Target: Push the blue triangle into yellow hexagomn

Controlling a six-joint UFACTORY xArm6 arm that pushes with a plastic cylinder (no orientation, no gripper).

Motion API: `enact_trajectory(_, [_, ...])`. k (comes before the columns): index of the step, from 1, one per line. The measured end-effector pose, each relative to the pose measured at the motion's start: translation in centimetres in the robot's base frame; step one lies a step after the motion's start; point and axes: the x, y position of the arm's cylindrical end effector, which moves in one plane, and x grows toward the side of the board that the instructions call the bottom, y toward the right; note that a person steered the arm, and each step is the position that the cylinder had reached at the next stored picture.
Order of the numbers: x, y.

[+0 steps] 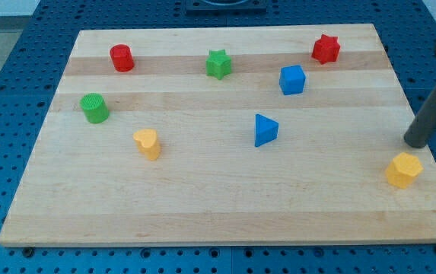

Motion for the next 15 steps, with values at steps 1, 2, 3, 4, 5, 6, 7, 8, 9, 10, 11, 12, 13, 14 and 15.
enact_trajectory(1, [2.9, -1.4])
enact_trajectory(2, [4.8, -3.5])
enact_trajectory(3, [5.9, -3.5])
enact_trajectory(4, [4.4, -3.5])
enact_trajectory(5, [-2.2, -5.1])
enact_trajectory(6, [-7.1, -7.9])
enact_trajectory(7, [-8.5, -15.3])
enact_trajectory(8, [-8.0, -22.6])
enact_trajectory(9, [-5.6, -25.0])
enact_trajectory(10, [-3.2, -23.1])
enact_trajectory(11, [-1.3, -18.6])
enact_trajectory(12, [-1.0, -18.3])
enact_trajectory(13, [-3.8, -23.3])
enact_trajectory(14, [-2.5, -25.6])
enact_trajectory(15, [1.0, -25.6])
